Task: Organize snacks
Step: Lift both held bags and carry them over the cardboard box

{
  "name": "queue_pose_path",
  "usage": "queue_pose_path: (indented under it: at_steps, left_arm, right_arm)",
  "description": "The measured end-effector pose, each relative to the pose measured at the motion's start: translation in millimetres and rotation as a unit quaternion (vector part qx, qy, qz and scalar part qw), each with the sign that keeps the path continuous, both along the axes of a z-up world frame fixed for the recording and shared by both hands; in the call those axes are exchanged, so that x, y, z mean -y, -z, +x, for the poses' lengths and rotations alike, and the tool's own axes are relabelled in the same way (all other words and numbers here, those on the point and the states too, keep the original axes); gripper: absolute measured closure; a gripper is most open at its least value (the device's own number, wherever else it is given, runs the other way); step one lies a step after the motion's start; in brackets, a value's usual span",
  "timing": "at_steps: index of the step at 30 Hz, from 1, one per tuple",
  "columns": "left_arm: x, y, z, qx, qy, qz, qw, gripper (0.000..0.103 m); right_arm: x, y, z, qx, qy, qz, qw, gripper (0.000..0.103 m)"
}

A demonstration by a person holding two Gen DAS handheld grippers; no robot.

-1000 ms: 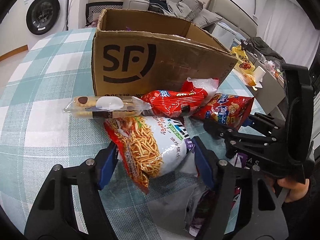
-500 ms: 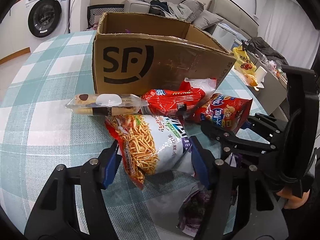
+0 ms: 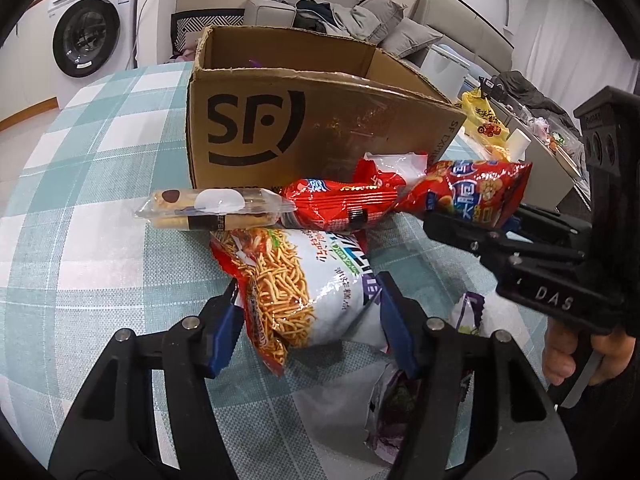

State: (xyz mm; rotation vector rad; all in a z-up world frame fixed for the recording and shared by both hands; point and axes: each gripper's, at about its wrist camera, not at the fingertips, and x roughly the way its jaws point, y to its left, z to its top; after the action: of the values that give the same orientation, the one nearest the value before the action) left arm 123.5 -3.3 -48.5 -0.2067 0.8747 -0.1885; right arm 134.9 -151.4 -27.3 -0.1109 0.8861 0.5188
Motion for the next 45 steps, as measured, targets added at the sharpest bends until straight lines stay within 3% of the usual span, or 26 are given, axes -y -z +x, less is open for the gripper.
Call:
queue_pose_path:
  at_steps: [28, 45]
  left_arm:
    - [14.7, -36.4, -38.9, 0.045, 0.018, -0.008, 0.9988, 0.045]
    - [4.9, -69.5, -54.5, 0.078, 0.004, -0.01, 0.9969, 0.045]
  right_arm:
    - [8.9, -30.8, -10.1, 0.013, -0.058, 0.073, 0.996, 0.062]
    - [20.5, -47.1, -17.2, 0.033, -0.056, 0.106, 0.992, 0.062]
